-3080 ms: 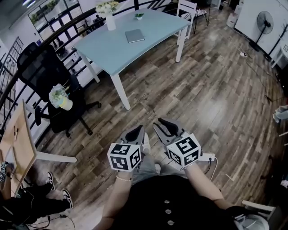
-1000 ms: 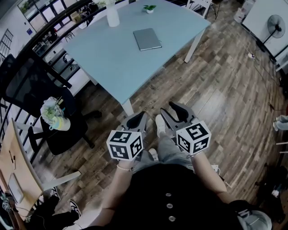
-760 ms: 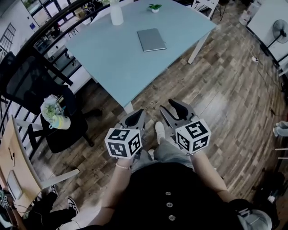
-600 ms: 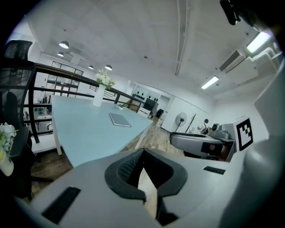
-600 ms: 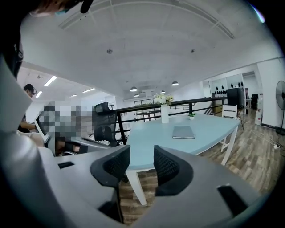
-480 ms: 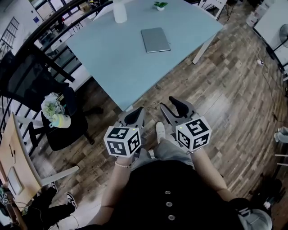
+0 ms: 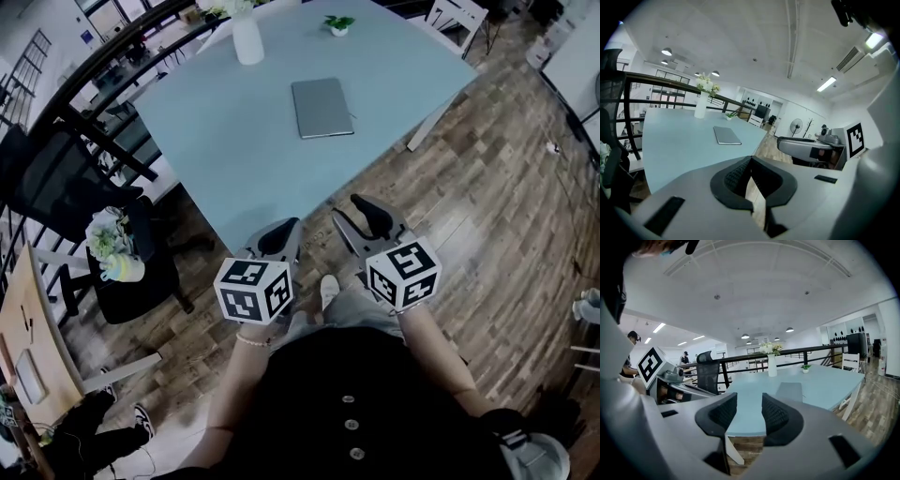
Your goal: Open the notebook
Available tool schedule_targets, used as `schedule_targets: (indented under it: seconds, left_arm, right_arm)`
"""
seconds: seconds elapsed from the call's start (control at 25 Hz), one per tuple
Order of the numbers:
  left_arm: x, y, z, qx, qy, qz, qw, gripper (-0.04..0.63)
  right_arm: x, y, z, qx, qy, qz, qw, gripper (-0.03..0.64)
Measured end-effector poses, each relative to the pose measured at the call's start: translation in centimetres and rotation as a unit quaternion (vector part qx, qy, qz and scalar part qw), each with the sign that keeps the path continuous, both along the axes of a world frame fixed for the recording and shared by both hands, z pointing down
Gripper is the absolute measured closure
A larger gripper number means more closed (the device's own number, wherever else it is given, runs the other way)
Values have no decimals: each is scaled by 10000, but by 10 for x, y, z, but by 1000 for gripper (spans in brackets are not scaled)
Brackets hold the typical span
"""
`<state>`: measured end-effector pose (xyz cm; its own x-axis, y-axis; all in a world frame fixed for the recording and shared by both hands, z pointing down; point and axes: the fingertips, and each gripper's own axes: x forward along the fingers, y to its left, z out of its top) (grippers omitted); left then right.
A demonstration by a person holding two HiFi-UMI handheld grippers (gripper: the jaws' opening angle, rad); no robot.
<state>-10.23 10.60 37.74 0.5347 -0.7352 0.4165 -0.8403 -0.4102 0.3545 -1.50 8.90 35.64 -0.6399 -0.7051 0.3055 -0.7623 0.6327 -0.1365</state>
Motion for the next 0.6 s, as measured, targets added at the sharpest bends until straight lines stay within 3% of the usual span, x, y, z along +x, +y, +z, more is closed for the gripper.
schedule_targets:
  seconds: [0.32,0.6]
  left_arm:
    - [27,-49,4,-20,-37,-156,9999,578]
    - [38,-64,4,-39,-2,-291,9996,578]
  right_arm:
    - [15,-51,3,92,39,-421,9991,457]
    - [28,-63,11,18,27,-530,9986,457]
